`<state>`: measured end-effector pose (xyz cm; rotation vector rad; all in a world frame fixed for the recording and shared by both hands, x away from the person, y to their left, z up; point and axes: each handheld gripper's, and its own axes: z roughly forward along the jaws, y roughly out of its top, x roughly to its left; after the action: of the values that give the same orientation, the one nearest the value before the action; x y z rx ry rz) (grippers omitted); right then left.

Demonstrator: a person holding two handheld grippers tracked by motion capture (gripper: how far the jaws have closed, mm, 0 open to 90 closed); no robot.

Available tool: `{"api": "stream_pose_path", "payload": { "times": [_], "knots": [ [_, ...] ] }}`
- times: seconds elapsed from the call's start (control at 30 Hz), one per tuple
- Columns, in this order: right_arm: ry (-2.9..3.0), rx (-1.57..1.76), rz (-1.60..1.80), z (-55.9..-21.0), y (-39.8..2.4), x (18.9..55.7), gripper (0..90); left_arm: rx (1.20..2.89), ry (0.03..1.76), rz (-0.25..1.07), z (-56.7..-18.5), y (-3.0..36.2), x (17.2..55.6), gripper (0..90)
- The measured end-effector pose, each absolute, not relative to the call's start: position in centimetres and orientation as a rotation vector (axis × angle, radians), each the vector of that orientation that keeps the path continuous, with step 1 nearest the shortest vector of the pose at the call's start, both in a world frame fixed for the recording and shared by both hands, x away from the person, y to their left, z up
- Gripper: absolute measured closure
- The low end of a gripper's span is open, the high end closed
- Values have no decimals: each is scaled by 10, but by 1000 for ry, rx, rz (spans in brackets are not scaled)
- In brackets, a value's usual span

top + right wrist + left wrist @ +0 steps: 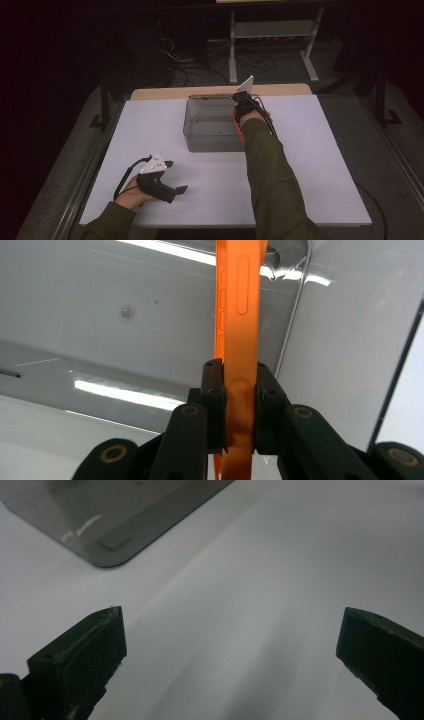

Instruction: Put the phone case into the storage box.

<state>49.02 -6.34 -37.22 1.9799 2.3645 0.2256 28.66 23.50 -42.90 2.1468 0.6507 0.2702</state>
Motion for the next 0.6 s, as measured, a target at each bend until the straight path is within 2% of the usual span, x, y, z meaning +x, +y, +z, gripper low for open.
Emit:
{"api": "stream_pose_path", "payload": {
  "times": [0.6],
  "knots": [
    [2365, 1948, 225, -367, -65, 490, 766, 2150, 646, 272, -429, 234, 287, 0]
  ]
}}
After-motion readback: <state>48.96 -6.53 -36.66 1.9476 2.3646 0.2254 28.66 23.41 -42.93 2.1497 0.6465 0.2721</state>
